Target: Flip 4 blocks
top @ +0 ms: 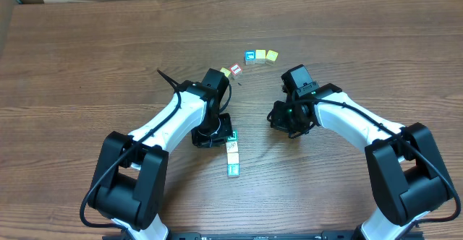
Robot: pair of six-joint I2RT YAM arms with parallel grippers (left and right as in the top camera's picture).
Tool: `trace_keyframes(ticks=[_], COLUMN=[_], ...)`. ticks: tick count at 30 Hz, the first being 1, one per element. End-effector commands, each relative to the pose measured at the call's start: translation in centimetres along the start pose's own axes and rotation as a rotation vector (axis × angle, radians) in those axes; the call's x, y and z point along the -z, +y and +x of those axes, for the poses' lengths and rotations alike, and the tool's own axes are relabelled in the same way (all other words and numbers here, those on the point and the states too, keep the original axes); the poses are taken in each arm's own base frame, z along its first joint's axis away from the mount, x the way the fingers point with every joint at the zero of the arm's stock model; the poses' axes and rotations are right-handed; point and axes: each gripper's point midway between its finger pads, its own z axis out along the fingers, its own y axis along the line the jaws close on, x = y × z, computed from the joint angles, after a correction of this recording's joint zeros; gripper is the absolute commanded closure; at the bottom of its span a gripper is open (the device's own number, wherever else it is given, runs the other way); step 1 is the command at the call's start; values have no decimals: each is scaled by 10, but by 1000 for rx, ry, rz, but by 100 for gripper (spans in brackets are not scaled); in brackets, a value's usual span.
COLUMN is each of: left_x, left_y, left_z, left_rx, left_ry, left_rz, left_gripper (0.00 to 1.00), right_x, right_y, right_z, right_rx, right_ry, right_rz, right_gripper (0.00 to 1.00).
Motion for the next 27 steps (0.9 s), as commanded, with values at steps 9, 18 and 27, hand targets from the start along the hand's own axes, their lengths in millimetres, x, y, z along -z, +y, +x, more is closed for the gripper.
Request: trace_keyframes(ticks=[9,18,27], left_x=[-8,-8,-5], left_y=[0,-2,22], left_z=[6,5,-2], left_rx=[-11,-18,7], left_ry=[12,5,-28], left_rz=[-26,-23,-129], left_gripper=[96,96,96], right_x=[-3,-3,-3], right_y=[-4,-5,-5], right_z=[0,-1,0], right_rx=[5,5,6], right_ry=[-4,-8,-6], right_rz=[14,20,17], right_gripper=[96,96,96])
